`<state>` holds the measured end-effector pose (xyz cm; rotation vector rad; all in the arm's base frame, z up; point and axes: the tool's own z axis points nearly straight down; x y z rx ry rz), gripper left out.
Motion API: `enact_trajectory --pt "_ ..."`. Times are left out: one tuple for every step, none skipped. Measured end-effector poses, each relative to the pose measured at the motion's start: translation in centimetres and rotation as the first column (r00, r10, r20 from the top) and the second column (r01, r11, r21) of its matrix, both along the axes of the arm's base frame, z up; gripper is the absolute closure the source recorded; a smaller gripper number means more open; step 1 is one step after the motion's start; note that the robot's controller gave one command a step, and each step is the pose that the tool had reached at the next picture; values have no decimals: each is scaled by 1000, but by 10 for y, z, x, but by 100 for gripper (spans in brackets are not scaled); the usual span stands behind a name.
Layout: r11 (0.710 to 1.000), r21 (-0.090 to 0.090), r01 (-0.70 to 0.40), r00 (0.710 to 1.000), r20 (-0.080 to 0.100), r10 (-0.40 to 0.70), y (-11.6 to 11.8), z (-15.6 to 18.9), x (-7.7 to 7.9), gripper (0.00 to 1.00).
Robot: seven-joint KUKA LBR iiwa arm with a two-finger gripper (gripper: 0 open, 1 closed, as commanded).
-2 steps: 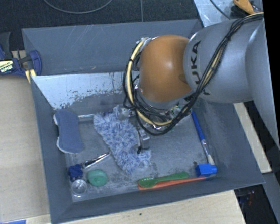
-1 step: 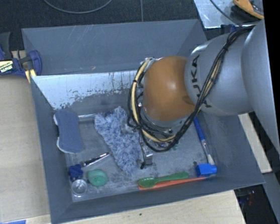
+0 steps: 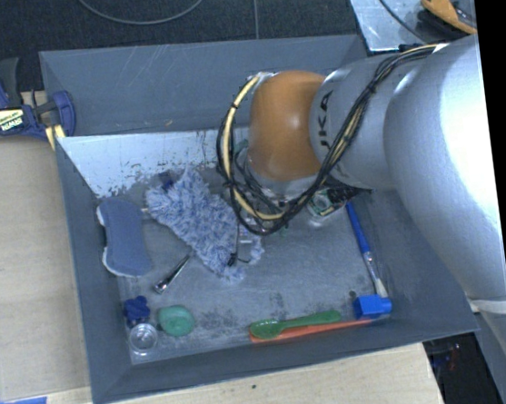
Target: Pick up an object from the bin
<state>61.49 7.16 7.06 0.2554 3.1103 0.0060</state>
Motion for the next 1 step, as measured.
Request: enact_trajectory --pt "994 -2 -105 994 -5 105 26 3 -17 100"
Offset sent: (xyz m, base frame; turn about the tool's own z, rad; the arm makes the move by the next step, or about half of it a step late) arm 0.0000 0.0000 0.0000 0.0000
